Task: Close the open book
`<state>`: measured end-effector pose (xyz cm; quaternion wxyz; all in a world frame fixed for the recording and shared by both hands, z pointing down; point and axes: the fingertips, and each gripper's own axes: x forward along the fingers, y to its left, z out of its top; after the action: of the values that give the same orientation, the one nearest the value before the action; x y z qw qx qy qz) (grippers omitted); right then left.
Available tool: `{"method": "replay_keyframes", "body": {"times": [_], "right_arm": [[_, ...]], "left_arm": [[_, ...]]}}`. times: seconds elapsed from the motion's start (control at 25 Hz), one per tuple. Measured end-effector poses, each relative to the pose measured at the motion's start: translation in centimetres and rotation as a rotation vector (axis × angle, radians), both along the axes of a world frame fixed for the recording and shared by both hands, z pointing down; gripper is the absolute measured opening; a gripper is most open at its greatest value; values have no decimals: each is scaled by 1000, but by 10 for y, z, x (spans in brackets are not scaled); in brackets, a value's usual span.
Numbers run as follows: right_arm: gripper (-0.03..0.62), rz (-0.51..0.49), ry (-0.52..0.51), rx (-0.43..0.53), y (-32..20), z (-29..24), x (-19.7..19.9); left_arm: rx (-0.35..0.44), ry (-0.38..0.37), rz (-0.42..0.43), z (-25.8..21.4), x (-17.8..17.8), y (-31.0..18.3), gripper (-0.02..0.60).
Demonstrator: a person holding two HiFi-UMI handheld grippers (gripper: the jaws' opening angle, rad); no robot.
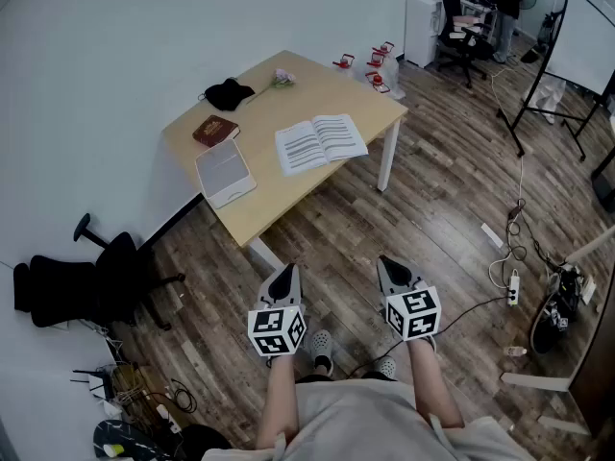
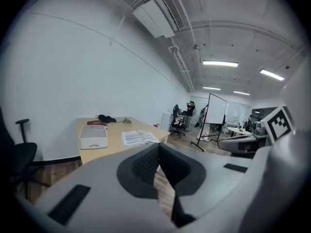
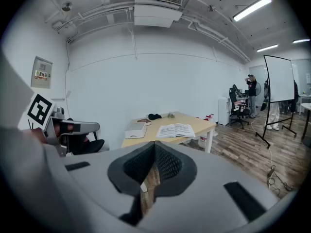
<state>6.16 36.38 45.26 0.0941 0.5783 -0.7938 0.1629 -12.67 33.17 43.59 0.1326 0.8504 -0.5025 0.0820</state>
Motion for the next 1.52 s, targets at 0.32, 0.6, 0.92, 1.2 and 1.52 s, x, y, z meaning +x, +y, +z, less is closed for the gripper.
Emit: {"method": "replay_keyframes", "body": {"times": [0.32,0.6,0.92,1.2,1.52], "right_arm": [[-8,26,28,-25,-13,4,-5],[5,69,-16,18,-37,-2,-18],[128,98,-59,43,-79,-3,-60],[209,94,-53,5,-94,14,-97],[210,139,-26,-74,-93,37,-95]], "left_arm": [[-3,-21,88,2,11,-17,21],[38,-32,73,1,-8,-51,25],[41,-31,141,3,-29,-85,154],[24,-32,177,18,-61,-117,163],[-67,22,188,44,-78,-142,161]]}}
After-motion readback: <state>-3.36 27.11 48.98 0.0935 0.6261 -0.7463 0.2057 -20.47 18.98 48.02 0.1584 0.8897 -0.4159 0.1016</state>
